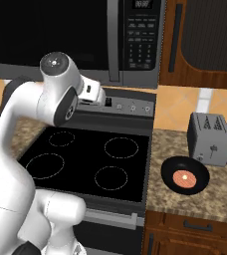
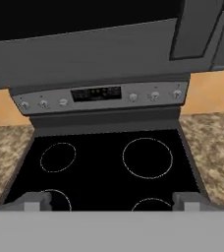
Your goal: Open the microwave, place the bowl with waffle inside the microwave, then close the microwave door and turn it on.
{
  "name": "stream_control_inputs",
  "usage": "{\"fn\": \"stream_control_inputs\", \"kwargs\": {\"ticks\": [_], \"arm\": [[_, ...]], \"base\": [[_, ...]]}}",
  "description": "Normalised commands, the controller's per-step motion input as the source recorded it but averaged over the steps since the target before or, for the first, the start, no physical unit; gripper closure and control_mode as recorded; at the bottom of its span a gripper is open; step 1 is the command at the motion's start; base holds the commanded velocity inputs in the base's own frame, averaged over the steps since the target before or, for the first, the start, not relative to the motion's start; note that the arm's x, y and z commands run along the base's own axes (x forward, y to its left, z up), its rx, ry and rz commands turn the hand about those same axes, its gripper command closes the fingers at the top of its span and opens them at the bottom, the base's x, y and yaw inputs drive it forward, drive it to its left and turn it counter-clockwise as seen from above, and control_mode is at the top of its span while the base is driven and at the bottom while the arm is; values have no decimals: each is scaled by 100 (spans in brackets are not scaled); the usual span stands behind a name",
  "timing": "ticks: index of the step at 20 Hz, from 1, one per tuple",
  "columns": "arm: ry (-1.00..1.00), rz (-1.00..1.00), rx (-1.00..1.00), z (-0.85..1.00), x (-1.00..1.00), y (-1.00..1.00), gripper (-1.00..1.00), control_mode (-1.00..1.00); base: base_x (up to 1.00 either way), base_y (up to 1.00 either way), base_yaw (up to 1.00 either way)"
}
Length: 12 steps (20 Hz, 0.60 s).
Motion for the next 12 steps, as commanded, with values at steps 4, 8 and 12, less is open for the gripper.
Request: {"fn": "stream_control_inputs", "kwargs": {"ticks": [4, 8, 12], "arm": [[-19, -12, 7, 69, 0, -83, -100, -100], [-10, -9, 11, 62, 11, -60, -100, -100], [0, -1, 1, 43, 46, -9, -100, -100]], "base": [[0, 0, 0], [0, 0, 0], [0, 0, 0]]}}
